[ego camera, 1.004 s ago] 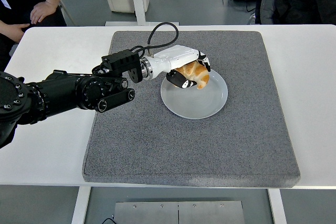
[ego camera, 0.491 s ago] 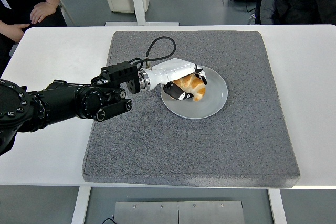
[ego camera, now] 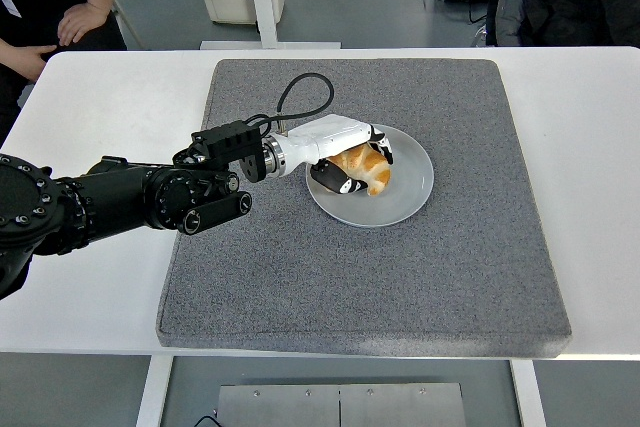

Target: Place the bread on the plate

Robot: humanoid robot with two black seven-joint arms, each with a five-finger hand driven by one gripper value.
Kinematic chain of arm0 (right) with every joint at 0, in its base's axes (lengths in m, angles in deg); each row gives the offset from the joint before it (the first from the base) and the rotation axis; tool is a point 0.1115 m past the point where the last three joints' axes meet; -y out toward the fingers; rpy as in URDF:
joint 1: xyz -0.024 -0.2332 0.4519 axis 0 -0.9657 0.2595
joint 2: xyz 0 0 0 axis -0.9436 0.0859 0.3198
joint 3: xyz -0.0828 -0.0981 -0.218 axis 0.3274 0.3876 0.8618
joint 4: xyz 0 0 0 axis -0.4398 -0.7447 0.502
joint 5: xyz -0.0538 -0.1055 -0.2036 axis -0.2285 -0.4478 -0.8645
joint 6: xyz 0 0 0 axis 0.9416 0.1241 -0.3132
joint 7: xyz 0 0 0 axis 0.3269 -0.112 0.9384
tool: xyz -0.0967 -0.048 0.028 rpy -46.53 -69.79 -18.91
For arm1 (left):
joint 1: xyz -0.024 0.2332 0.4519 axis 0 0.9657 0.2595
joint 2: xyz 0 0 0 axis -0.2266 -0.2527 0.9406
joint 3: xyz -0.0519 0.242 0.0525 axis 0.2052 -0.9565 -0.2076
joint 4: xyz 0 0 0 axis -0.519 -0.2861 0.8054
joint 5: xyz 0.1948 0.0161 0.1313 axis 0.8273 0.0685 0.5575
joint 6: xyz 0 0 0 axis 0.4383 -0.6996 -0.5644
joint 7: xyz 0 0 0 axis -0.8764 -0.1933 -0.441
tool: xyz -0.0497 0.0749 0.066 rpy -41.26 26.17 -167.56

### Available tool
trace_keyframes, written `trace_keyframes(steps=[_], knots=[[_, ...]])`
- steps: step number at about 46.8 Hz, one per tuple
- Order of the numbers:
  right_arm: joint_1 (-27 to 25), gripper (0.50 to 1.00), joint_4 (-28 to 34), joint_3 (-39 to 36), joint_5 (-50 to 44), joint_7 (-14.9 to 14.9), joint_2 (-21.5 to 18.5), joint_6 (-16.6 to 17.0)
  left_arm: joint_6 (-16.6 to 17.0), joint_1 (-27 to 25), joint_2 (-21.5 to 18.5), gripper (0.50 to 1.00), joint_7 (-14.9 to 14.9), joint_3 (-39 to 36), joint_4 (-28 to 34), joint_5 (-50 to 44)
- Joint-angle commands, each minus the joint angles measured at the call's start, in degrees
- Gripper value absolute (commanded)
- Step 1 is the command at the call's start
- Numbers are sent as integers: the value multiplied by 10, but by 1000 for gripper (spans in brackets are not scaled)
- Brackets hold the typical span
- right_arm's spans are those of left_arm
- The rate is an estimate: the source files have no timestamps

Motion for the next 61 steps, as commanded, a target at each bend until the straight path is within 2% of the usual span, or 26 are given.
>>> trace_keyframes(steps=[1,14,17,24,29,33,61], knots=[[0,1000,0,0,0,0,0,0,0,1,0,500,0,0,0,0],[0,1000,0,0,0,0,0,0,0,4,0,500,0,3,0,-2],[0,1000,0,0,0,0,0,0,0,5,0,546,0,3,0,-4],[0,1000,0,0,0,0,0,0,0,6,0,611,0,4,0,-6],[0,1000,0,0,0,0,0,0,0,7,0,739,0,5,1,-7],[0,1000,0,0,0,0,0,0,0,7,0,777,0,5,1,-7],[0,1000,0,1,0,0,0,0,-3,1,0,851,4,32,13,-16]])
